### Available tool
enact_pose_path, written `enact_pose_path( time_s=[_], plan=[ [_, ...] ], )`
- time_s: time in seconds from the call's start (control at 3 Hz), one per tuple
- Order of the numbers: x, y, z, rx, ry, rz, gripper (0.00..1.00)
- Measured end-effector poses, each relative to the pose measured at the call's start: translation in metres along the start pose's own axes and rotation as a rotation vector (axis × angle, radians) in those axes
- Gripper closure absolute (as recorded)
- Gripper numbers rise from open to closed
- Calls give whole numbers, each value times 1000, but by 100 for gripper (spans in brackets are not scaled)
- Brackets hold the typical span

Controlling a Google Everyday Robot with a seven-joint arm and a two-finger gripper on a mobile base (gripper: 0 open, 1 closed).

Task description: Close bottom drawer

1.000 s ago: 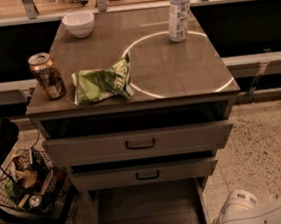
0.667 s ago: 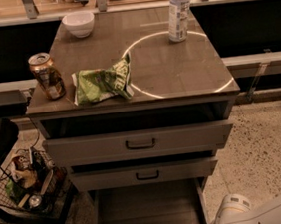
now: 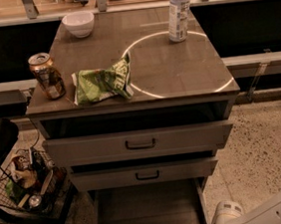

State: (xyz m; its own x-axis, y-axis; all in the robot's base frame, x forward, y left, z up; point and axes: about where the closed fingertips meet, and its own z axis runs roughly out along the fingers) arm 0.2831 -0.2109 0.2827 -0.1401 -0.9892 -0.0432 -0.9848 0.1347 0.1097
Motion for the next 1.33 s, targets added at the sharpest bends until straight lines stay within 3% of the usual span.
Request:
enact_pose_path(
  time_s=[0.33,0.67,1.0,1.33],
  plan=[
    [-15,1,24,-43,-7,-15,100],
    [-45,8,84,-127,-59,-47,100],
    [-62,11,120,-167,-102,-61,100],
    [-77,5,138,-164,-134,-81,100]
  ],
)
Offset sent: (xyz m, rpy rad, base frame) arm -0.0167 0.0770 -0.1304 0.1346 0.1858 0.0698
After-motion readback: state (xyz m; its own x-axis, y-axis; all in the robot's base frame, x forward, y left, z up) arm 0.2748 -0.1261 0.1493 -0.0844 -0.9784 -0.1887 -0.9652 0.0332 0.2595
